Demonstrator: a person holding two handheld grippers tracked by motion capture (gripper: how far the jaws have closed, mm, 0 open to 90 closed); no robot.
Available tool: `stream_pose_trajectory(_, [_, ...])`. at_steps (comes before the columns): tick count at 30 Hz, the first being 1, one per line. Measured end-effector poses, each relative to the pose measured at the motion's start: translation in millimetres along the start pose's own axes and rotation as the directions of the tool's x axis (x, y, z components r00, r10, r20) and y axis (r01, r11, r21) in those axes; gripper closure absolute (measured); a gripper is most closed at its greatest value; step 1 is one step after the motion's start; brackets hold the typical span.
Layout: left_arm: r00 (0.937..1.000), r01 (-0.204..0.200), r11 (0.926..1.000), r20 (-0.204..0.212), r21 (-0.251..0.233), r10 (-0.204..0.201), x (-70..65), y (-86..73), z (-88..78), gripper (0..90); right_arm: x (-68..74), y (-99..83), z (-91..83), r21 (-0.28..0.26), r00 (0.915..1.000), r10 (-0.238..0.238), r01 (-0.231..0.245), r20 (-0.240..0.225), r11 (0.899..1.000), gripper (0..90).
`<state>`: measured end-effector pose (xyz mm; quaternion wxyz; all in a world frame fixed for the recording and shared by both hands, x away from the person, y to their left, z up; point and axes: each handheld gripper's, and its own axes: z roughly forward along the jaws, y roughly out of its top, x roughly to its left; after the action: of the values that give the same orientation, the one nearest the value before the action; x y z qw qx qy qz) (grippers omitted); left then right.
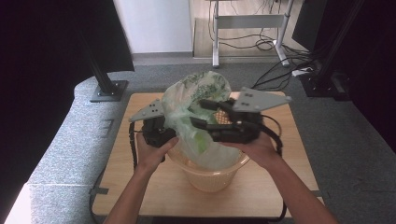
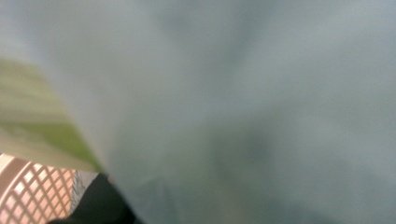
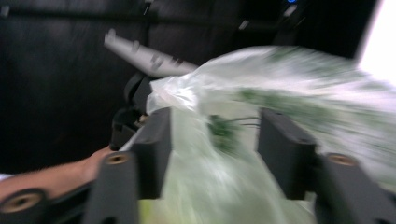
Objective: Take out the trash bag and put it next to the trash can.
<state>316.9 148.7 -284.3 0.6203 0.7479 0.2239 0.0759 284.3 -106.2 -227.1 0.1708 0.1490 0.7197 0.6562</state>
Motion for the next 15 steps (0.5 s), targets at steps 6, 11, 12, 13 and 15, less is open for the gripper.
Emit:
stream_pose_trajectory(6, [0.9994,0.027,0.9988,0.021,-0.042,-0.026,-0.2,7.9,-12.4,89.5,-25.0,-23.2,-43.5,-0.018,0.9981,0.055,-0.054,0.028,0.998,22.1])
stream_pose_trajectory(11, [0.9967,0.021,0.998,0.08,-0.059,-0.017,-13.4,21.2,-8.2,89.3,-31.2,-53.6,-6.4,0.161,0.9978,0.065,-0.063,-0.011,0.985,8.9])
stream_pose_trajectory(12, [0.9955,0.024,0.9979,0.093,-0.059,-0.019,-15.0,22.2,-6.5,89.3,-28.2,-54.0,2.0,0.169,0.9985,0.05,-0.046,-0.02,0.984,8.4])
stream_pose_trajectory(13, [0.9933,0.029,0.998,0.113,-0.057,-0.023,-16.4,23.0,-3.9,89.2,-25.4,-53.2,7.7,0.172,0.9991,0.037,-0.033,-0.02,0.985,10.4])
stream_pose_trajectory(15, [0.9895,0.04,0.9979,0.141,-0.051,-0.032,-17.8,24.0,1.5,88.5,-19.2,-49.3,18.9,0.172,1.0,-0.006,0.007,-0.007,0.985,31.4])
